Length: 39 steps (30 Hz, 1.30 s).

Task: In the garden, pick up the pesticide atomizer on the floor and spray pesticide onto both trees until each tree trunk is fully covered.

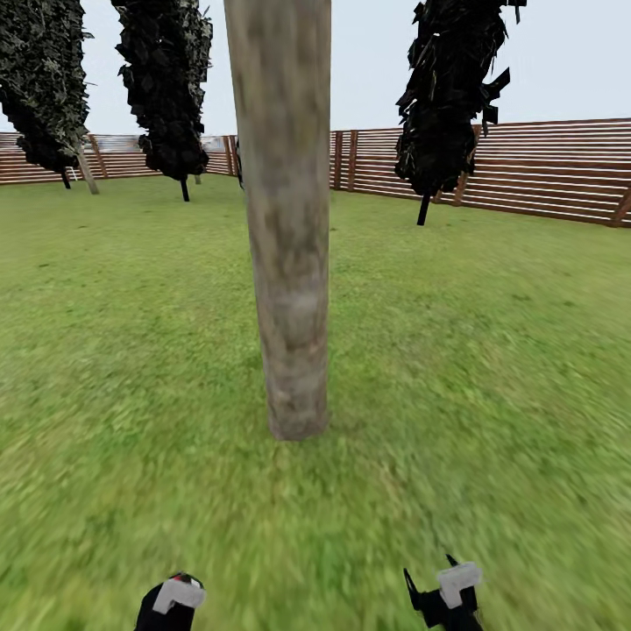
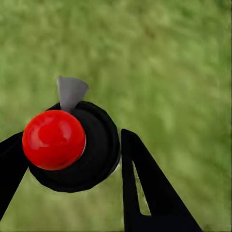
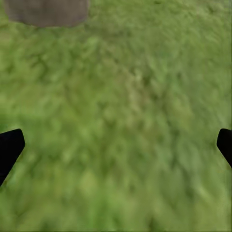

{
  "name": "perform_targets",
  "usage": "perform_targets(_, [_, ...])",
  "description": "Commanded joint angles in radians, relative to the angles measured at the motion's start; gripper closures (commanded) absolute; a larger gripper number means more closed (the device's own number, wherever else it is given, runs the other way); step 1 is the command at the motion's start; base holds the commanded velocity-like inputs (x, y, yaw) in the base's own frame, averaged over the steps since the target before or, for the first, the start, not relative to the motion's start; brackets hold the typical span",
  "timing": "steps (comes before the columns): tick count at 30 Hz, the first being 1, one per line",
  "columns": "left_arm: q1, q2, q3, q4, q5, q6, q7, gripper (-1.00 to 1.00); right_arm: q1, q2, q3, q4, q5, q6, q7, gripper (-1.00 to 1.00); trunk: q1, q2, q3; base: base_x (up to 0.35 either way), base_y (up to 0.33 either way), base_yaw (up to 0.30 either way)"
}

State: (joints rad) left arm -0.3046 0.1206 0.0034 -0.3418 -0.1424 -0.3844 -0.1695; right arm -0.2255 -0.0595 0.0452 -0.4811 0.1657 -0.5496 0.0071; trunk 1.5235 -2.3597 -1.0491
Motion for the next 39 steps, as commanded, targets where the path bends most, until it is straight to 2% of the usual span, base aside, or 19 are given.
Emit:
perform_targets(1, [-0.002,0.004,0.001,0.0,-0.029,-0.004,-0.041,1.0,-0.005,0.001,0.012,-0.024,0.028,-0.002,0.001,-1.0,0.0,0.0,-0.001,0.0,0.0,0.0])
perform_targets(2, [-0.004,0.006,0.0,0.0,-0.039,-0.004,-0.06,1.0,-0.007,0.001,0.016,-0.035,0.042,-0.001,0.001,-1.0,0.0,0.0,-0.001,0.0,0.0,0.0])
perform_targets(5, [-0.01,0.036,0.0,-0.009,-0.104,-0.002,-0.162,1.0,-0.04,0.003,0.046,-0.068,0.122,0.002,0.036,-1.0,0.0,0.0,-0.001,0.0,0.0,0.0])
perform_targets(7, [-0.028,0.06,-0.001,-0.011,-0.157,0.001,-0.234,1.0,-0.078,0.004,0.057,-0.072,0.158,0.005,0.129,-1.0,0.0,0.0,-0.001,0.0,0.0,0.0])
perform_targets(10, [-0.083,0.081,-0.001,-0.007,-0.245,0.005,-0.346,1.0,-0.127,0.004,0.063,-0.075,0.18,0.039,0.273,-1.0,0.0,0.0,-0.001,0.0,0.0,0.0])
perform_targets(11, [-0.102,0.09,-0.001,-0.005,-0.278,0.007,-0.384,1.0,-0.142,0.004,0.064,-0.076,0.183,0.06,0.306,-1.0,0.0,0.0,-0.001,0.0,0.0,0.0])
perform_targets(12, [-0.129,0.102,0.0,-0.004,-0.324,0.013,-0.438,1.0,-0.162,0.004,0.065,-0.077,0.186,0.09,0.339,-1.0,0.0,0.0,-0.001,0.0,0.0,0.0])
perform_targets(13, [-0.148,0.107,0.0,-0.003,-0.351,0.02,-0.474,1.0,-0.174,0.004,0.066,-0.078,0.19,0.104,0.354,-1.0,0.0,0.0,-0.001,0.0,0.0,0.0])
perform_targets(15, [-0.181,0.112,0.0,-0.003,-0.394,0.04,-0.546,1.0,-0.192,0.006,0.067,-0.079,0.208,0.119,0.394,-1.0,0.0,0.0,-0.001,0.0,0.0,0.0])
perform_targets(16, [-0.2,0.113,-0.001,-0.005,-0.425,0.058,-0.601,1.0,-0.201,0.01,0.068,-0.081,0.235,0.124,0.452,-1.0,0.0,0.0,-0.001,0.0,0.0,0.0])
perform_targets(17, [-0.205,0.113,-0.001,-0.006,-0.435,0.062,-0.618,1.0,-0.204,0.012,0.068,-0.081,0.244,0.125,0.472,-1.0,0.0,0.0,-0.001,0.0,0.0,0.0])
perform_targets(19, [-0.22,0.11,0.0,-0.012,-0.5,0.077,-0.701,1.0,-0.222,0.025,0.068,-0.083,0.29,0.13,0.595,-1.0,0.0,0.0,-0.001,0.0,0.0,0.0])
perform_targets(21, [-0.225,0.105,0.0,-0.013,-0.549,0.08,-0.734,1.0,-0.232,0.037,0.068,-0.083,0.305,0.132,0.639,-1.0,0.0,0.0,-0.001,0.0,0.0,0.0])
perform_targets(24, [-0.226,0.102,0.0,-0.012,-0.582,0.082,-0.753,1.0,-0.236,0.041,0.068,-0.082,0.311,0.132,0.655,-1.0,0.0,0.0,-0.001,0.0,0.0,0.0])
perform_targets(25, [-0.226,0.101,0.0,-0.012,-0.587,0.082,-0.758,1.0,-0.237,0.042,0.068,-0.082,0.312,0.132,0.657,1.0,0.0,0.0,-0.001,0.0,0.0,0.0])
perform_targets(29, [-0.227,0.096,0.0,-0.013,-0.594,0.083,-0.778,1.0,-0.238,0.042,0.068,-0.081,0.313,0.131,0.661,1.0,0.0,0.0,-0.001,0.0,0.0,0.0])
perform_targets(34, [-0.228,0.075,0.0,-0.015,-0.607,0.084,-0.806,1.0,-0.238,0.044,0.069,-0.082,0.314,0.131,0.662,1.0,0.0,0.0,-0.001,0.0,0.0,0.0])
perform_targets(37, [-0.228,0.05,-0.001,-0.016,-0.647,0.088,-0.812,1.0,-0.238,0.048,0.071,-0.082,0.314,0.131,0.662,1.0,0.0,0.0,-0.001,0.0,0.0,0.0])
perform_targets(39, [-0.228,0.03,0.0,-0.016,-0.677,0.104,-0.813,1.0,-0.238,0.059,0.104,-0.082,0.315,0.131,0.663,1.0,0.0,0.0,-0.001,0.0,0.0,0.0])
